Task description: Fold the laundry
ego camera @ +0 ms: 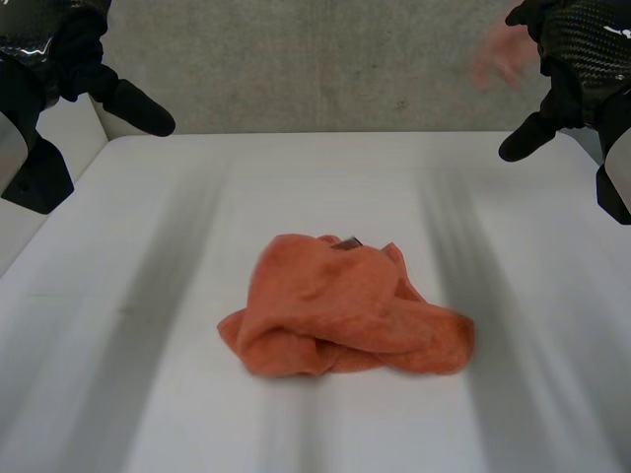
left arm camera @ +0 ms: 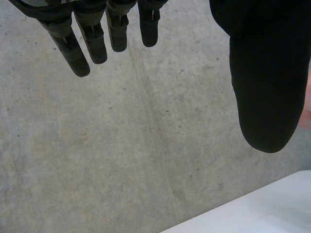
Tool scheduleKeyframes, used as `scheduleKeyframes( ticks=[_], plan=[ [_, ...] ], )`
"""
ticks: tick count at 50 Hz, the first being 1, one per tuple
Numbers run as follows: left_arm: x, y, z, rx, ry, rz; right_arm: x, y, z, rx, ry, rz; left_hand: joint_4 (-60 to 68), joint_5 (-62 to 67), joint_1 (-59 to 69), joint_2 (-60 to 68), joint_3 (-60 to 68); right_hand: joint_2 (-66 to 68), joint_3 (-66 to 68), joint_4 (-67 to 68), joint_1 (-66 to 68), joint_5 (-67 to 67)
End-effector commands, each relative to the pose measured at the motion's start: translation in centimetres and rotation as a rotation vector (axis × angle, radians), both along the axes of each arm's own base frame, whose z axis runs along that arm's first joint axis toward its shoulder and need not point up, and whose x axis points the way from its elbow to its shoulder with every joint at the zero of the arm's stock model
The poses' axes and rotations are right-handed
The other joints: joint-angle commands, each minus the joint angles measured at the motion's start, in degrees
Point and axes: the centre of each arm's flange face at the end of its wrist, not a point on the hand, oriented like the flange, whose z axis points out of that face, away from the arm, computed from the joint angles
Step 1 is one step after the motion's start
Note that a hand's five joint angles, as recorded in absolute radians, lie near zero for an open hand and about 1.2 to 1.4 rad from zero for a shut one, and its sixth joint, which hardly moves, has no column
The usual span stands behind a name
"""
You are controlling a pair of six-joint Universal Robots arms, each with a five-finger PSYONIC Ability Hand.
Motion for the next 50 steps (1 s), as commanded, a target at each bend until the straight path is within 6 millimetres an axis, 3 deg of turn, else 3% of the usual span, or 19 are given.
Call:
scheduleKeyframes(
  ticks=[1, 17, 24, 26, 32, 34, 42, 47, 48, 50],
  plan=[
    [-0.1, -0.1, -0.1, -0.01, 0.004, 0.0, 0.0, 0.0, -0.1, -0.007, -0.004, 0.002, -1.7, -2.8, -1.0, -1.6, -2.4, -2.9, -2.3, -3.6, -1.4, -3.0],
    [-0.4, -0.6, -1.0, 0.01, -0.02, -0.006, 1.0, -0.2, -0.5, -0.039, -0.002, 0.072, -1.7, -2.8, -1.0, -1.6, -2.4, -2.9, -2.3, -3.6, -1.4, -3.0],
    [-1.3, -2.6, -4.2, 0.069, -0.147, 0.003, 2.6, 0.1, -2.4, -0.022, 0.069, 0.236, -1.2, -2.3, -0.5, -1.1, -1.9, -2.9, -2.3, -3.6, -1.4, -3.0],
    [-2.0, -3.7, -6.5, 0.106, -0.241, -0.001, 3.4, -0.9, -4.8, 0.06, 0.087, 0.282, -1.2, -2.3, -0.5, -1.1, -1.9, -2.9, -2.3, -3.6, -1.4, -3.0],
    [-3.5, -5.9, -11.5, 0.181, -0.409, -0.039, 3.8, -2.1, -8.2, 0.211, 0.089, 0.275, -0.7, -1.8, 0.0, -0.6, -1.4, -2.9, -2.3, -3.6, -1.4, -3.0],
    [-3.8, -6.2, -12.8, 0.206, -0.431, -0.06, 4.2, -2.9, -11.2, 0.35, 0.074, 0.277, -0.5, -1.6, 0.1, -0.5, -1.3, -2.9, -2.3, -3.6, -1.4, -3.0],
    [-5.1, -7.4, -19.1, 0.345, -0.489, -0.163, 6.6, -3.6, -18.1, 0.619, 0.056, 0.307, 0.0, -1.1, 0.6, 0.0, -0.8, -2.9, -2.3, -3.6, -1.4, -3.0],
    [-5.8, -7.7, -22.4, 0.415, -0.51, -0.225, 7.2, -4.2, -20.5, 0.696, 0.068, 0.305, 1.0, -0.1, 1.6, 1.0, 0.2, -2.9, -2.3, -3.6, -1.4, -3.0],
    [-5.9, -7.7, -22.7, 0.422, -0.512, -0.231, 7.5, -4.5, -21.1, 0.715, 0.075, 0.304, 1.7, 0.5, 2.3, 1.7, 0.9, -1.7, -1.1, -2.4, -0.2, -1.8],
    [-6.1, -7.9, -23.4, 0.431, -0.516, -0.24, 8.0, -4.9, -21.8, 0.726, 0.08, 0.309, 9.7, 8.5, 10.3, 9.7, 8.9, 19.1, 19.7, 18.5, 20.6, 19.0]
  ],
)
